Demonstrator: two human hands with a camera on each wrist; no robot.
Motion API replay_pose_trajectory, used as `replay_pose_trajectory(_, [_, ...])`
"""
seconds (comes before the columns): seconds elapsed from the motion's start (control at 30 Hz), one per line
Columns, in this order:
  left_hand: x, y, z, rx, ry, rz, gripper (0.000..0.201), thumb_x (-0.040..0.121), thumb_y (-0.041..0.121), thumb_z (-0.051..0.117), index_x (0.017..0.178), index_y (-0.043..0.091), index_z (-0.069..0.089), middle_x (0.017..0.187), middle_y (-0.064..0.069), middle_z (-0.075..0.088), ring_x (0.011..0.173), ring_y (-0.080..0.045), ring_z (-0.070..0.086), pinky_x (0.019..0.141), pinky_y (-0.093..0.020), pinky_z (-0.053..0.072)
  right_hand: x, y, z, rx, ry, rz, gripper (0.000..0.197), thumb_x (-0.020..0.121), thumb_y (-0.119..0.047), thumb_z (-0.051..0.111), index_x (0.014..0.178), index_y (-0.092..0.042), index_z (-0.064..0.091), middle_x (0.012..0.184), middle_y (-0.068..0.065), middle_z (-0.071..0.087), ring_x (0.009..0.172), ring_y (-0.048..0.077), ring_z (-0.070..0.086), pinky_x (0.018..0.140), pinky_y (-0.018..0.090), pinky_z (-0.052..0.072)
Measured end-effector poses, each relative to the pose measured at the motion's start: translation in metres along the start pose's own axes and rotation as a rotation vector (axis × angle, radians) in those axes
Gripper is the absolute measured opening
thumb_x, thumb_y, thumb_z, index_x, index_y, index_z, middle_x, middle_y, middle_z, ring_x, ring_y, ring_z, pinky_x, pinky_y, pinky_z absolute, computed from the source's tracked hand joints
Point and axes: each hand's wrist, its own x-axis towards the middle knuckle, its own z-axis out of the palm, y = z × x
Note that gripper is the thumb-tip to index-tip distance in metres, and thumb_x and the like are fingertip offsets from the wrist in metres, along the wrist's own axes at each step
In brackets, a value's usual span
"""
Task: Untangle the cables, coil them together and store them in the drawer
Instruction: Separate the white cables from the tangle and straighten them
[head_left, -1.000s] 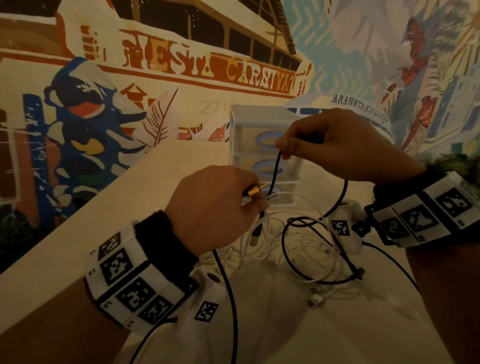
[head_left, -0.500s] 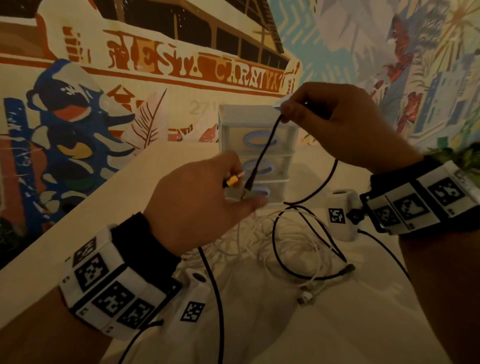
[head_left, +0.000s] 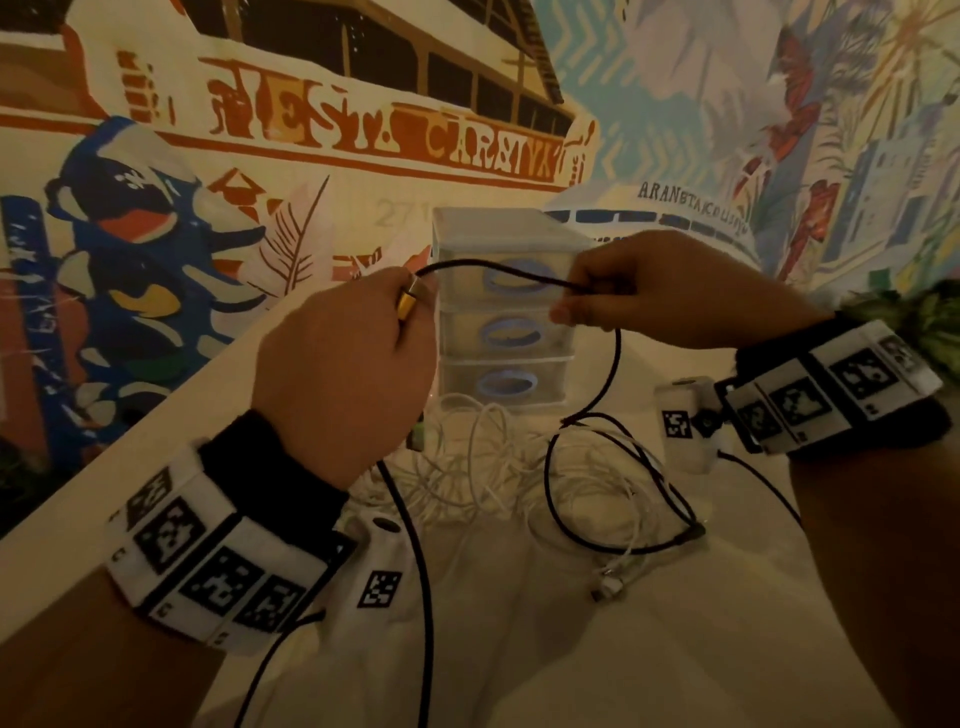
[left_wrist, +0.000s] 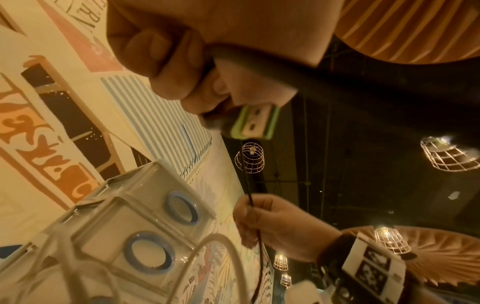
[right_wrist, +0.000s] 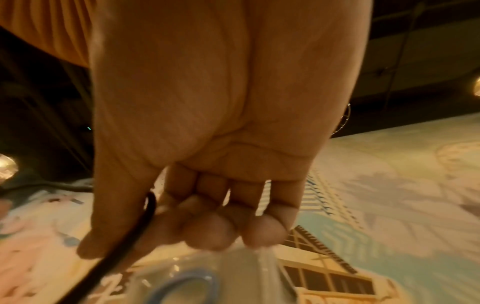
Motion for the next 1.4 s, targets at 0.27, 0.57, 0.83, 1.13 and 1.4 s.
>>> replay_pose_trajectory(0.27, [0.004,-0.001,0.001,-0.04,-0.002,-0.037,0.046,0.106,0.043,0.033,0.071,0.021,0.054,0.054,0.001,0.047,0.052,-0.02,0.049,0.054,-0.044,0.045,-0.007,0.05,0.004,-0.023,-0.246,0.467,0.053,0.09,-0.067,0.051,0.079,-0.022,0.077,0.075,0.003,0.072,0.06,0.014,0.069,0.065,0.029,0.056])
replay_pose_trajectory(0.57, [-0.009,0.011,0.008,-0.102,-0.188,0.112,0.043,0.101,0.047,0.029,0.107,0.028,0.067,0.054,0.004,0.05,0.053,-0.015,0.054,0.057,-0.043,0.048,-0.005,-0.03,-0.019,0.684,0.281,0.195,0.039,0.094,-0.045,0.064,0.086,-0.008,0.072,0.066,0.002,0.069,0.064,0.026,0.075,0.069,0.036,0.064])
replay_pose_trajectory(0.83, [-0.011,0.018,0.01,-0.182,-0.166,0.162,0.033,0.102,0.049,0.032,0.121,0.039,0.057,0.056,0.017,0.052,0.051,-0.006,0.051,0.049,-0.028,0.042,-0.002,-0.066,0.002,0.956,0.072,0.045,0.027,0.09,-0.037,0.062,0.087,-0.011,0.068,0.076,0.004,0.073,0.083,0.028,0.077,0.081,0.032,0.062])
replay_pose_trajectory(1.13, [-0.009,0.012,0.009,-0.149,-0.231,0.213,0.036,0.101,0.05,0.032,0.129,0.031,0.045,0.055,0.006,0.047,0.052,-0.016,0.05,0.045,-0.031,0.037,-0.002,-0.065,0.007,0.897,0.017,0.086,0.029,0.098,-0.035,0.06,0.086,-0.01,0.069,0.068,0.004,0.07,0.075,0.03,0.076,0.078,0.038,0.064])
replay_pose_trajectory(1.4, [-0.007,0.014,0.008,-0.101,-0.093,0.134,0.038,0.103,0.037,0.038,0.066,0.033,0.033,0.05,0.002,0.039,0.044,-0.016,0.04,0.045,-0.035,0.034,-0.014,-0.057,-0.015,0.479,0.035,-0.062,0.046,0.083,-0.065,0.067,0.101,-0.023,0.072,0.069,0.003,0.068,0.064,0.014,0.069,0.065,0.032,0.058])
